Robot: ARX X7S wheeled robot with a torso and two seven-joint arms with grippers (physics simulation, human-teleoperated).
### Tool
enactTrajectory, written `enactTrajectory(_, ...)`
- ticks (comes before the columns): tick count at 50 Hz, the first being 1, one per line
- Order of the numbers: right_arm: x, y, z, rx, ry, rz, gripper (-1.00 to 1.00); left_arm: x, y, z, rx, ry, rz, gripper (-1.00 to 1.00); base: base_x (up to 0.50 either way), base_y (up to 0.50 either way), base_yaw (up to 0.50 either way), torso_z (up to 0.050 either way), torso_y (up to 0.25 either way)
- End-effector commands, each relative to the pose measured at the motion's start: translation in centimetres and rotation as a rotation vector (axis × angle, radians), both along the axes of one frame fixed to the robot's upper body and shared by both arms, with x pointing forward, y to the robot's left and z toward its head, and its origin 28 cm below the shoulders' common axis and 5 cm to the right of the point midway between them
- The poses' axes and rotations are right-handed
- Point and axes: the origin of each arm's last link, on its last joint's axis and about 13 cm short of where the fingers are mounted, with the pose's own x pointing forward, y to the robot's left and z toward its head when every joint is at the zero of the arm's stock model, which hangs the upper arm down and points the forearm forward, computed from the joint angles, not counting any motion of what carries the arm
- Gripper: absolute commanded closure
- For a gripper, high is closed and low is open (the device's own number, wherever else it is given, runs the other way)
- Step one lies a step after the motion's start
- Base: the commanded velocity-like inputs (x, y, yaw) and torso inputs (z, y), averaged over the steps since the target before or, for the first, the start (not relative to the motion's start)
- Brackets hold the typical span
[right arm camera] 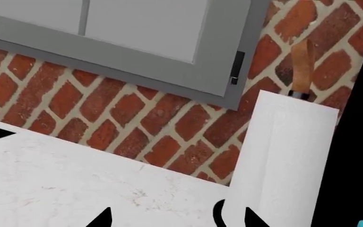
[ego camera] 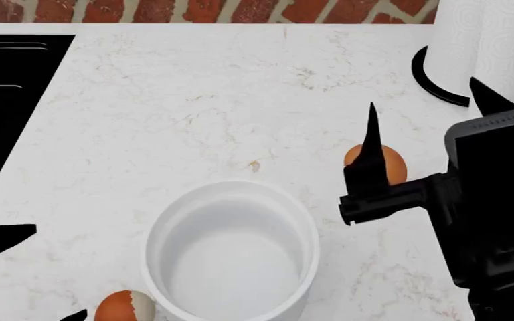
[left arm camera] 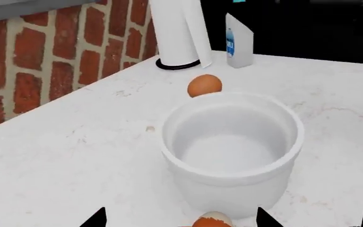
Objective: Place the eggs and milk next to the bowl.
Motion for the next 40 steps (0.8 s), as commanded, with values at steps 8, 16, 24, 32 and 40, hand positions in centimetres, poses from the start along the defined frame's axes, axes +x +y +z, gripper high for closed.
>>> enactTrajectory(8, -0.2, -0.8, 1.0, -0.082, 0.095, 0.021, -1.0, -0.7, 1.4, 1.5, -0.268, -0.169, 0.114, -1.0, 0.0, 0.0, 0.0, 0.0, 0.0)
enactTrajectory(16, 0.0, -1.1, 1.0, -0.12, 0.152, 0.031, -1.0, -0.8, 1.0, 1.1, -0.289, -0.181, 0.164, -1.0, 0.0, 0.0, 0.0, 0.0, -0.001)
enactTrajectory(24, -0.1, -2.3, 2.1, -0.169, 0.251, 0.045, -1.0, -0.4, 1.0, 0.8, -0.292, -0.193, 0.178, -1.0, 0.0, 0.0, 0.0, 0.0, 0.0)
enactTrajectory(32, -0.1, -3.6, 4.1, -0.286, 0.378, 0.036, -1.0, 0.9, 0.4, 0.0, -0.297, -0.181, 0.155, -1.0, 0.0, 0.0, 0.0, 0.0, 0.0)
enactTrajectory(40, -0.1, -4.3, 4.7, -0.364, 0.472, 0.038, -1.0, 2.8, -0.3, -0.6, -0.305, -0.183, 0.153, -1.0, 0.0, 0.0, 0.0, 0.0, 0.0)
